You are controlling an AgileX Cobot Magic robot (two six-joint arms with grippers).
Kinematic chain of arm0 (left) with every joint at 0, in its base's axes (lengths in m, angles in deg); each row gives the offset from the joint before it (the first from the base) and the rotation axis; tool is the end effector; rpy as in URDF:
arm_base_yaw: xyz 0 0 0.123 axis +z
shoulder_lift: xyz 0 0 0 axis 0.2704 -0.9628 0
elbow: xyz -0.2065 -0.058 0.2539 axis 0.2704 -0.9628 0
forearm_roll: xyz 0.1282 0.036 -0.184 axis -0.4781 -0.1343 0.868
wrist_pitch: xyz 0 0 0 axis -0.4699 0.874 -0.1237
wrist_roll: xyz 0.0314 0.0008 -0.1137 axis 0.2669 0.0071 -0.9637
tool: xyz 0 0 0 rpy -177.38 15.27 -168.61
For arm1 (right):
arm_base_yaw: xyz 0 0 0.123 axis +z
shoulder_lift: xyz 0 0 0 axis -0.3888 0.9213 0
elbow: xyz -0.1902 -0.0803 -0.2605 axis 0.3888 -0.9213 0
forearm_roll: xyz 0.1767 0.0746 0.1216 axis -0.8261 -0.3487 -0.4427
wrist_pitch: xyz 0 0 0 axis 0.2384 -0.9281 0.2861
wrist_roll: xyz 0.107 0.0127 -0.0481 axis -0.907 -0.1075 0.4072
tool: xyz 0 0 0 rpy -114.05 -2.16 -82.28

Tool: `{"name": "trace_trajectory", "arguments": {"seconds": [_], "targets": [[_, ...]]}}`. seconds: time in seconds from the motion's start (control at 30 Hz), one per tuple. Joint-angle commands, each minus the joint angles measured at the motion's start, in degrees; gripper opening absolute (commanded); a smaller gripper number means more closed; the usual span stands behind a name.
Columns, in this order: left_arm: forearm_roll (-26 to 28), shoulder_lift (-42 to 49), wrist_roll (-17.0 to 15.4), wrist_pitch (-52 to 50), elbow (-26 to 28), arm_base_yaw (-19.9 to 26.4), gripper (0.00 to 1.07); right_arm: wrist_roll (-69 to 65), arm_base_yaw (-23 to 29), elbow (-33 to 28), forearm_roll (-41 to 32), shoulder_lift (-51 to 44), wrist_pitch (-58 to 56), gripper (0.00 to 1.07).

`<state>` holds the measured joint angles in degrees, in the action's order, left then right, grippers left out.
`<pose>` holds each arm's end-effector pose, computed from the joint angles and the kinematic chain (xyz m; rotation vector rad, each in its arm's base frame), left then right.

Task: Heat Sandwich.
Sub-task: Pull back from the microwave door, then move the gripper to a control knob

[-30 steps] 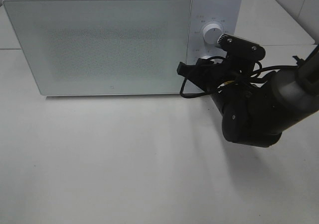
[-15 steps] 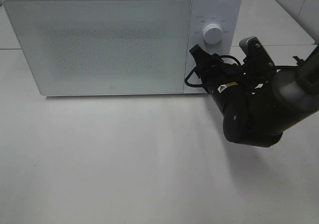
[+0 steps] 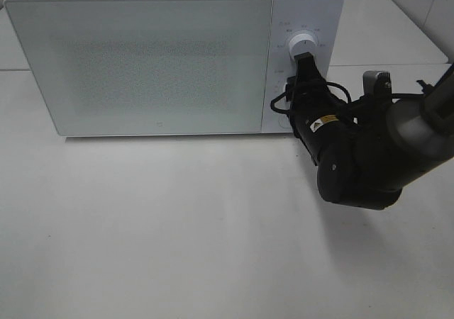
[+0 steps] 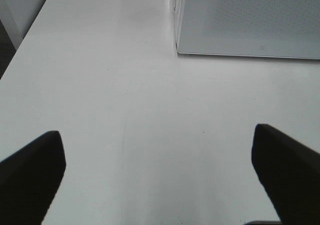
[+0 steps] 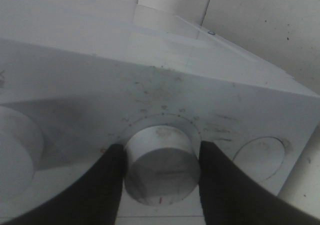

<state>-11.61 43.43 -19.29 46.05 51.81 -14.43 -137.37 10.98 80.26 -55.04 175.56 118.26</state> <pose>-0.0534 -0.0062 0.2572 -0.0403 2.0277 -0.0578 0.3571 0.1628 0.1819 1.0913 1.4276 0.9823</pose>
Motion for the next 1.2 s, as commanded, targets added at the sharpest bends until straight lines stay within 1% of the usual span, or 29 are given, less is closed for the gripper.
{"name": "trace_trajectory", "arguments": {"seconds": [0.03, 0.2, 0.63, 0.93, 1.03, 1.07, 1.1, 1.17, 1.2], "targets": [[0.46, 0.92, 0.11, 0.06, -0.11, 0.11, 0.96, -5.10, -0.57, 0.34, -4.07, -0.69, 5.33, 0.11], [0.46, 0.92, 0.11, 0.06, -0.11, 0.11, 0.96, -8.19, -0.57, 0.34, -5.44, -0.69, 5.27, 0.11], [0.46, 0.92, 0.11, 0.06, -0.11, 0.11, 0.96, -8.02, -0.57, 0.34, -5.61, -0.69, 5.21, 0.12], [0.46, 0.92, 0.11, 0.06, -0.11, 0.11, 0.96, -7.91, -0.57, 0.34, -5.16, -0.69, 4.81, 0.15], [0.46, 0.92, 0.11, 0.06, -0.11, 0.11, 0.96, -7.91, -0.57, 0.34, -5.16, -0.69, 4.87, 0.19], [0.46, 0.92, 0.11, 0.06, -0.11, 0.11, 0.96, -7.91, -0.57, 0.34, -5.10, -0.69, 4.98, 0.22], [0.46, 0.92, 0.11, 0.06, -0.11, 0.11, 0.96, -7.91, -0.57, 0.34, -5.10, -0.69, 4.98, 0.22], [0.46, 0.92, 0.11, 0.06, -0.11, 0.11, 0.96, -7.96, -0.57, 0.34, -5.10, -0.69, 4.98, 0.27], [0.46, 0.92, 0.11, 0.06, -0.11, 0.11, 0.96, -7.96, -0.57, 0.34, -5.10, -0.69, 5.27, 0.33]]}}
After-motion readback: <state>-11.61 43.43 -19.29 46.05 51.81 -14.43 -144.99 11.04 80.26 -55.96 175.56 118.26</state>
